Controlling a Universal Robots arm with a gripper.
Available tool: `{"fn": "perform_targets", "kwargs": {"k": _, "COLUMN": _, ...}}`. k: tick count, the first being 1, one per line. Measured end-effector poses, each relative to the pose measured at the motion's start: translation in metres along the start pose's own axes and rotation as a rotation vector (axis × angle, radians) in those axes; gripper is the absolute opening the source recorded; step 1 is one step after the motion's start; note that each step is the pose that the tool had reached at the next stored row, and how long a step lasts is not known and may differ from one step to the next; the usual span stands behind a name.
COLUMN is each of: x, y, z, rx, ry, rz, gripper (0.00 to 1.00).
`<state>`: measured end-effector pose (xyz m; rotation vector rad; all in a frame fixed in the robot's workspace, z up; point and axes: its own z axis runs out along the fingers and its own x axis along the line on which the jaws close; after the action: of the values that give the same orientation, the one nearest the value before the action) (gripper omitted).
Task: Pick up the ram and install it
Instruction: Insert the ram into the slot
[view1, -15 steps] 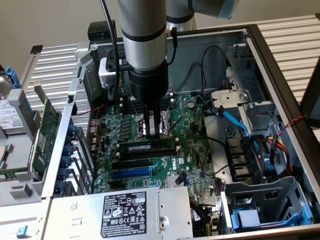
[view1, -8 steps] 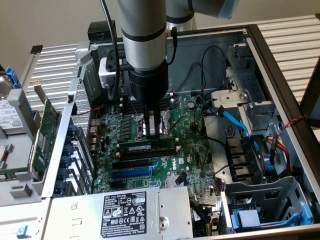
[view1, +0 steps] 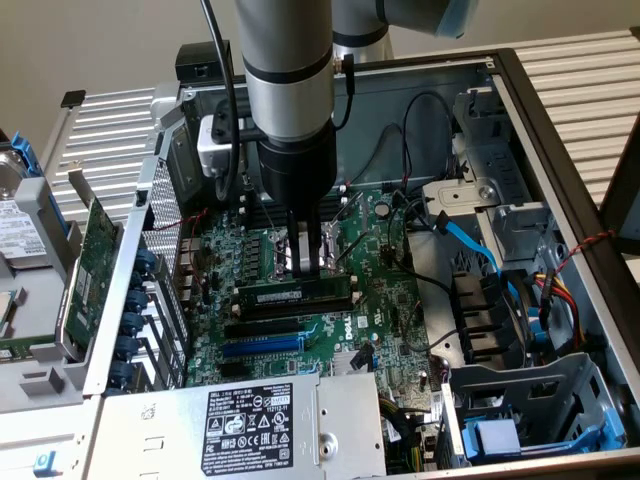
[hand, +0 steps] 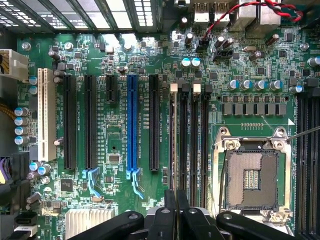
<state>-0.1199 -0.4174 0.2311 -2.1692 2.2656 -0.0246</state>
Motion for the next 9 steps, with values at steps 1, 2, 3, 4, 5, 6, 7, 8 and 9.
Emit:
{"fn": "perform_targets", "kwargs": {"k": 1, "x": 0.0, "y": 0.0, "z": 0.0002, "rx": 0.0, "ry": 0.0002, "rz": 0.0, "gripper": 0.13}}
{"fn": "perform_targets", "kwargs": {"k": 2, "x": 0.0, "y": 0.0, "z": 0.0003, "rx": -0.0001, "ry": 0.0006, "rz": 0.0, "gripper": 0.13}}
{"fn": "perform_targets", "kwargs": {"k": 3, "x": 0.0, "y": 0.0, "z": 0.0006, "rx": -0.0001, "ry": 0.0007, "rz": 0.0, "gripper": 0.13}}
{"fn": "perform_targets", "kwargs": {"k": 4, "x": 0.0, "y": 0.0, "z": 0.0008, "rx": 0.0, "ry": 0.0007, "rz": 0.0, "gripper": 0.13}}
{"fn": "perform_targets", "kwargs": {"k": 5, "x": 0.0, "y": 0.0, "z": 0.0009, "rx": 0.0, "ry": 0.0008, "rz": 0.0, "gripper": 0.13}}
{"fn": "perform_targets", "kwargs": {"k": 6, "x": 0.0, "y": 0.0, "z": 0.001, "rx": 0.0, "ry": 0.0009, "rz": 0.0, "gripper": 0.13}}
{"fn": "perform_targets", "kwargs": {"k": 7, "x": 0.0, "y": 0.0, "z": 0.0012, "rx": 0.0, "ry": 0.0009, "rz": 0.0, "gripper": 0.13}}
{"fn": "perform_targets", "kwargs": {"k": 8, "x": 0.0, "y": 0.0, "z": 0.0013, "rx": 0.0, "ry": 0.0011, "rz": 0.0, "gripper": 0.13}}
{"fn": "perform_targets", "kwargs": {"k": 9, "x": 0.0, "y": 0.0, "z": 0.0015, "rx": 0.0, "ry": 0.0014, "rz": 0.0, "gripper": 0.13}}
